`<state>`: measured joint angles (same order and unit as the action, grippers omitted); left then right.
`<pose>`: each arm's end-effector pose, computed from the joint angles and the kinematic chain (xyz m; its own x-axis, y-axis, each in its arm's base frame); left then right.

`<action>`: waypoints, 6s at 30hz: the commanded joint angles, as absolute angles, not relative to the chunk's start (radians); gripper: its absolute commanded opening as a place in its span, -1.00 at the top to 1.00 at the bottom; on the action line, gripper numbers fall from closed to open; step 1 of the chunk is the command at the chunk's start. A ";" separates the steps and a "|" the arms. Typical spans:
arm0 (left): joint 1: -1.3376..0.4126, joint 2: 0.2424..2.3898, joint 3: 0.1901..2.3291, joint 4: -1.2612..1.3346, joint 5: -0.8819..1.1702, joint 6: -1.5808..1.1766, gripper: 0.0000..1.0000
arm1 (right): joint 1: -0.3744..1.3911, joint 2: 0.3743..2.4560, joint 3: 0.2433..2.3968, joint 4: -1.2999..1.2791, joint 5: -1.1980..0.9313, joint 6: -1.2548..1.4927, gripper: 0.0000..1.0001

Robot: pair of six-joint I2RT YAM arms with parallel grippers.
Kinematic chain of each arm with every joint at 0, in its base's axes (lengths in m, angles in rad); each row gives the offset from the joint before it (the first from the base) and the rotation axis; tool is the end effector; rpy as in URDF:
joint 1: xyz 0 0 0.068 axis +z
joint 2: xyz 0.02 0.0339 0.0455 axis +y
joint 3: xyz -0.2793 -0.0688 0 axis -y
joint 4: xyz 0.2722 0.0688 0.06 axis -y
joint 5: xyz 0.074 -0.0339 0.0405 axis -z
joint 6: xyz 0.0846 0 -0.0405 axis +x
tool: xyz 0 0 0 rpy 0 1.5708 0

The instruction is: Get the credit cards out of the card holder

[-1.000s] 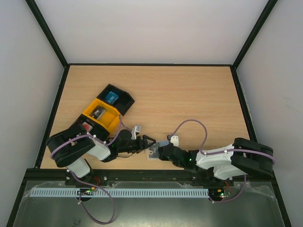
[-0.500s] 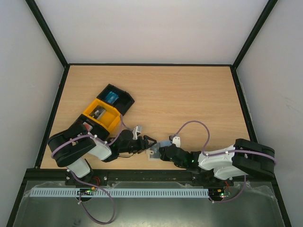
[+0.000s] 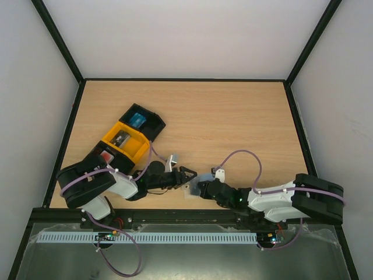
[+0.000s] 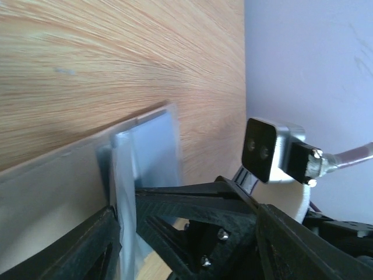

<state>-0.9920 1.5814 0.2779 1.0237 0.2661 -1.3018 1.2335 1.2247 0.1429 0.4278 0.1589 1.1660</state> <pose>0.1467 -0.2652 0.1031 -0.9520 -0.2434 -0.1854 0.1058 0.3069 -0.9458 0.0891 0.2137 0.0683 -0.8976 0.1832 -0.4010 -0.1655 0.7031 0.6916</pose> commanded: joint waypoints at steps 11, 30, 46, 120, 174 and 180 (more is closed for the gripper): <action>-1.028 1.617 0.342 0.937 0.286 -1.244 0.23 | 1.230 1.106 0.089 0.357 0.207 1.191 0.87; -1.005 1.477 0.387 0.577 0.214 -1.117 0.95 | 1.224 0.709 0.197 -0.122 0.273 1.060 0.22; -0.883 1.376 0.341 0.464 0.322 -1.039 0.95 | 1.157 0.844 0.163 -0.038 0.201 1.043 0.19; -0.737 1.433 0.310 0.543 0.429 -0.996 0.18 | 1.154 1.211 0.358 0.280 -0.014 0.992 0.62; -0.736 1.558 0.264 0.794 0.523 -1.096 0.95 | 1.154 1.361 0.231 0.354 -0.034 1.066 0.67; -0.730 1.510 0.256 0.728 0.493 -1.080 0.95 | 1.154 1.354 0.225 0.349 -0.029 1.067 0.67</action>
